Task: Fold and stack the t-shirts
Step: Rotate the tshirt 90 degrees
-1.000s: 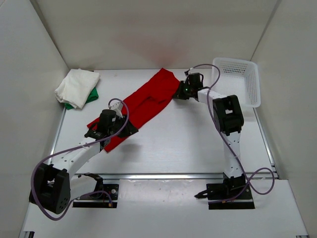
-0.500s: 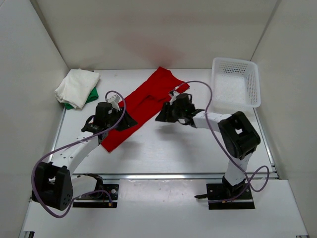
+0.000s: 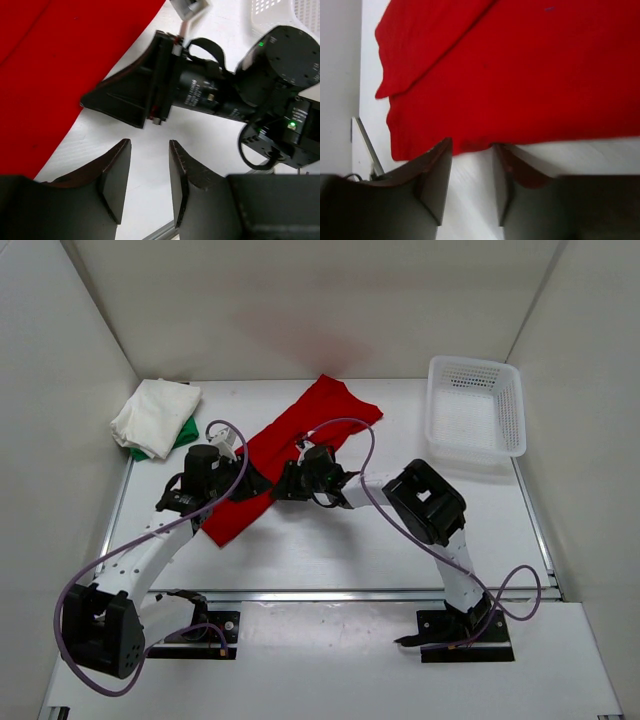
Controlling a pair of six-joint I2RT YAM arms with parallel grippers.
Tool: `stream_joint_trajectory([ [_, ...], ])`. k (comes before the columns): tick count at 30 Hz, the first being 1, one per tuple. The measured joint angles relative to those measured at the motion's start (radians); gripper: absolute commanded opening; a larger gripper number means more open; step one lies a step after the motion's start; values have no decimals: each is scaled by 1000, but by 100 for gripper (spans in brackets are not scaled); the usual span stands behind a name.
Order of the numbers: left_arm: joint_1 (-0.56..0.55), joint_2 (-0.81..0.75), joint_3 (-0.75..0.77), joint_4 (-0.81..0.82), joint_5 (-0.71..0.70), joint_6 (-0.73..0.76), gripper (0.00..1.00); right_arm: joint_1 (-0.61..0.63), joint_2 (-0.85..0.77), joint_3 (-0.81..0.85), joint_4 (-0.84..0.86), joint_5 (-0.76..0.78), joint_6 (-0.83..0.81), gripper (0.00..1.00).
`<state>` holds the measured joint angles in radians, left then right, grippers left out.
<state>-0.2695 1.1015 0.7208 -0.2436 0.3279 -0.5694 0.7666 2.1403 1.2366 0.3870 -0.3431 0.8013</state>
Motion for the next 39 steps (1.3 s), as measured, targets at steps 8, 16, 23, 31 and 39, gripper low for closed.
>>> stream_joint_trajectory([
  [8, 0, -4, 0, -13, -7, 13, 46, -18, 46, 8, 27, -3, 64, 0],
  [16, -60, 2, -55, 6, -14, 8, 46, -306, -257, -372, -85, -166, -50, 4],
  [23, -141, 20, -191, -3, -22, 13, 69, -529, -479, -518, -237, -227, -174, 42],
  [31, -257, 37, -213, -25, -82, 32, 61, -444, -799, -724, -305, -172, -224, 41],
  [39, -282, 65, -280, -7, -103, 24, 57, -284, -982, -946, -323, -154, -109, 43],
])
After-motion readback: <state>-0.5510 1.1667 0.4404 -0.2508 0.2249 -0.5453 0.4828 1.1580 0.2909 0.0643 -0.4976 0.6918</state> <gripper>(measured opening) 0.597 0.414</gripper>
